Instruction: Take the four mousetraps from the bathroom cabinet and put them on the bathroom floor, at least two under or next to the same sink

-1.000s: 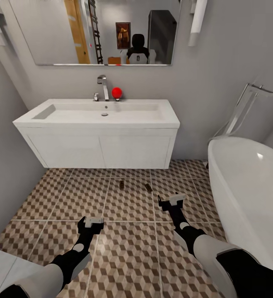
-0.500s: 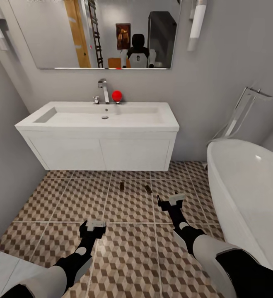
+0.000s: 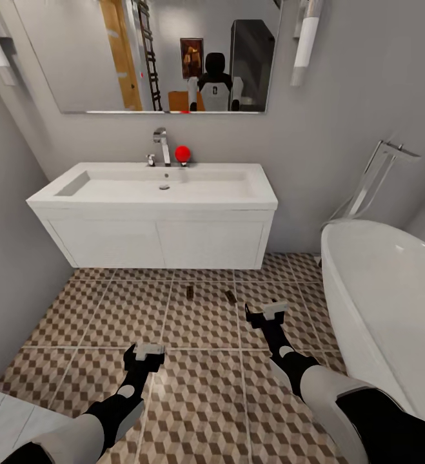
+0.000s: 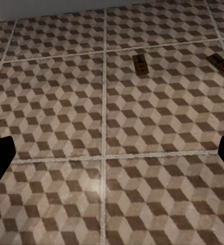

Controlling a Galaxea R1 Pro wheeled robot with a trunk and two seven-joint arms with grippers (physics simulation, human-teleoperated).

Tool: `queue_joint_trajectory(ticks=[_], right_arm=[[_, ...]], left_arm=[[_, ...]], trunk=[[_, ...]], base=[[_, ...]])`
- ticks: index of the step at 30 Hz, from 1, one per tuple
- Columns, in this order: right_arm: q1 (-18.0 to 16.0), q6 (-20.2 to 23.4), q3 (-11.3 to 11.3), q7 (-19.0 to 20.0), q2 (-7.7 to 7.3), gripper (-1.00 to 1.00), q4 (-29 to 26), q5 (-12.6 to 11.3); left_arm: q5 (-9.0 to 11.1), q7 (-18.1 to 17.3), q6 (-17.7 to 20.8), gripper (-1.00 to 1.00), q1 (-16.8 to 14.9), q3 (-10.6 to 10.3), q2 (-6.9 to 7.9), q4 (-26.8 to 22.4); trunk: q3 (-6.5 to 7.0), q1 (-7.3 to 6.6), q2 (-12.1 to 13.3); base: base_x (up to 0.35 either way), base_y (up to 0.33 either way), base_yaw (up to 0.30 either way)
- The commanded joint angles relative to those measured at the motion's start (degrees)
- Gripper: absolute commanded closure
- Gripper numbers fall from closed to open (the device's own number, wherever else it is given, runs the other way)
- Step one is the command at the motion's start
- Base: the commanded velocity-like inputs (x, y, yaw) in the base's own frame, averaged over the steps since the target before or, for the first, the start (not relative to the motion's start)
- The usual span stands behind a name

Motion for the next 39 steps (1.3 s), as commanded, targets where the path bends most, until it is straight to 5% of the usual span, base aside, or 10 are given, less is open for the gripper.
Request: queue_joint_trajectory(ticks=[1, 39], right_arm=[[0.0, -0.1, 0.5, -0.6, 0.0, -1.0, 0.1, 0.2], [0.0, -0.1, 0.5, -0.6, 0.04, -1.0, 0.1, 0.2]], left_arm=[[0.2, 0.4, -0.1, -1.0, 0.0, -0.5, 0.01, 0.0], [0.2, 0.4, -0.1, -1.0, 0.0, -0.5, -0.04, 0.0]], trunk=[[0.14, -0.23, 0.4], [6.96, -8.58, 15.6]], base=[[0.0, 0.0, 0.0], [0.0, 0.0, 0.0]])
